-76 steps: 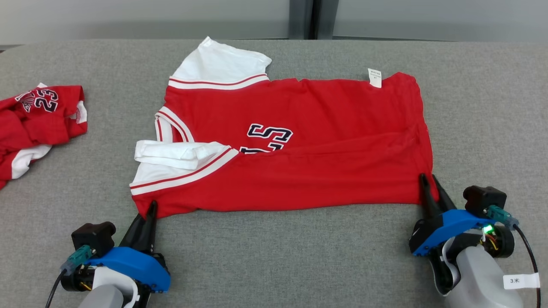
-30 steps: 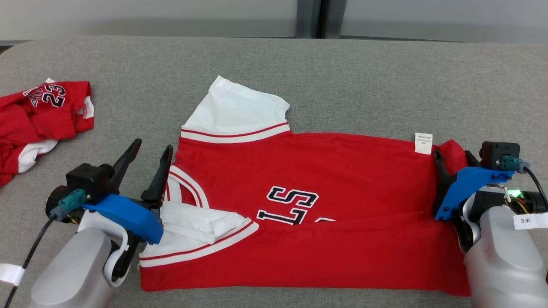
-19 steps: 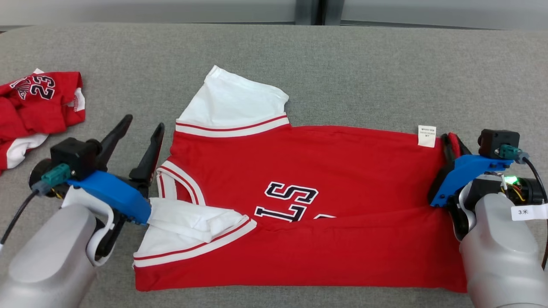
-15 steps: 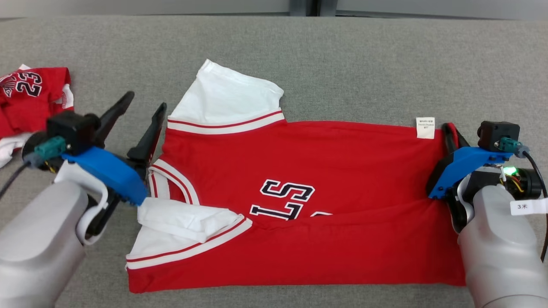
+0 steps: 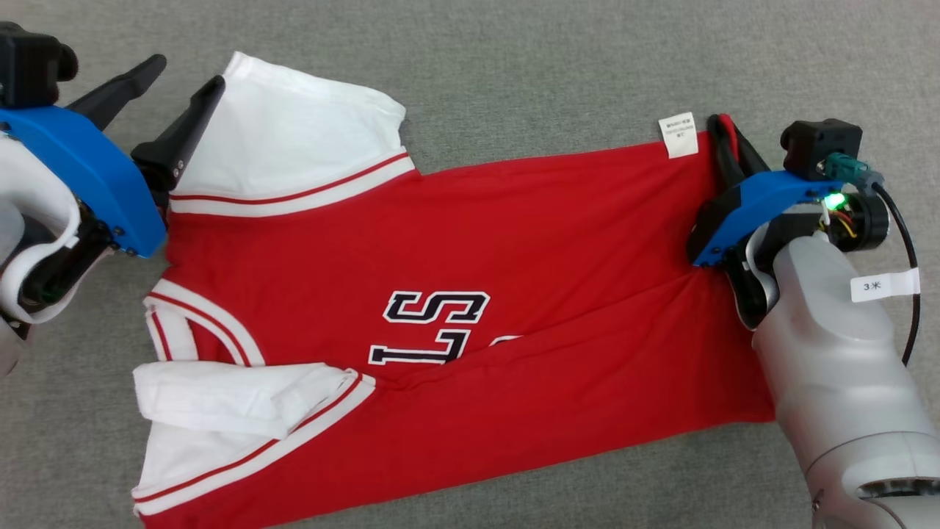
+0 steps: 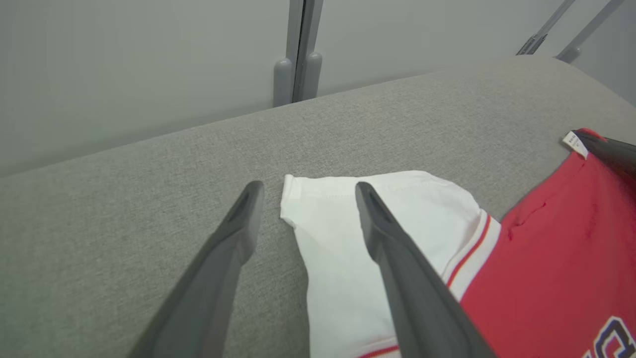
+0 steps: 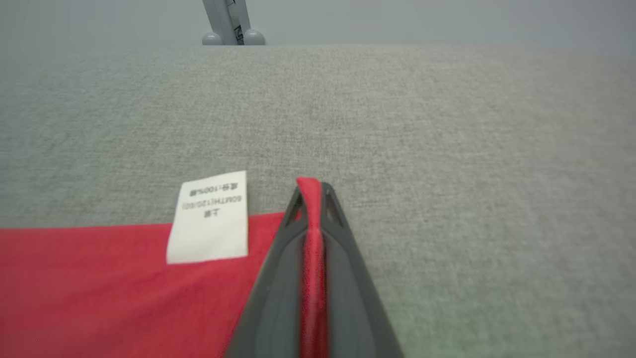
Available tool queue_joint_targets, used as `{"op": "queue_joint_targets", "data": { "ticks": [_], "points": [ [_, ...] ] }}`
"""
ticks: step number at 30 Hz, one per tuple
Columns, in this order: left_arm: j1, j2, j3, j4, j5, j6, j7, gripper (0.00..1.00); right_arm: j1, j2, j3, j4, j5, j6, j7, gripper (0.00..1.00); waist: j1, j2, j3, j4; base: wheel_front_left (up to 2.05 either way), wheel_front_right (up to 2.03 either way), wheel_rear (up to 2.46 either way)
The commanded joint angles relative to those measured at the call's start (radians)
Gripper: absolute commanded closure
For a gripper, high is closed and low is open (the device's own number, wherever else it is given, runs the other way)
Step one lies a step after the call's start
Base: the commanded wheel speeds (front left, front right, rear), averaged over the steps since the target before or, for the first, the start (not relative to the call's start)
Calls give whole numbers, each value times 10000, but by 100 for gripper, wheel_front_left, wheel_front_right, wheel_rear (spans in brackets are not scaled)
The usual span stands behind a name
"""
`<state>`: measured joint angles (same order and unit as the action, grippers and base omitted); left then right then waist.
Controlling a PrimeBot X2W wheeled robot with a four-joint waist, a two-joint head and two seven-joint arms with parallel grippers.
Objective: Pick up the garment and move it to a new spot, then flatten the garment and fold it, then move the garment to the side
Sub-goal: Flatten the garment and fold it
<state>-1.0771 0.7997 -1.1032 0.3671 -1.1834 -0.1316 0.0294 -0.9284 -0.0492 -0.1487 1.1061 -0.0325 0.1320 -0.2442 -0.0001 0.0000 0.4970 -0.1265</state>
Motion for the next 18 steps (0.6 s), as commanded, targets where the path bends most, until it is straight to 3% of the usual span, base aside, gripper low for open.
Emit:
{"op": "queue_joint_targets", "data": {
  "ticks": [1, 10, 18],
  "points": [
    [-312, 175, -214, 23, -443, 16, 65, 0, -86, -29, 475, 291, 443, -23, -33, 100, 1, 0, 193, -202, 0, 0, 0],
    [-951, 601, -942, 142, -1367, 16, 45, 0, -340, -18, 1996, 48, 1827, -25, -140, 100, 1, 0, 767, -760, 0, 0, 0],
    [-1201, 572, -1466, 682, -1476, 16, 3, 0, -241, 15, 2727, -393, 2486, -26, -143, 100, 1, 0, 1096, -986, 0, 0, 0]
  ]
}}
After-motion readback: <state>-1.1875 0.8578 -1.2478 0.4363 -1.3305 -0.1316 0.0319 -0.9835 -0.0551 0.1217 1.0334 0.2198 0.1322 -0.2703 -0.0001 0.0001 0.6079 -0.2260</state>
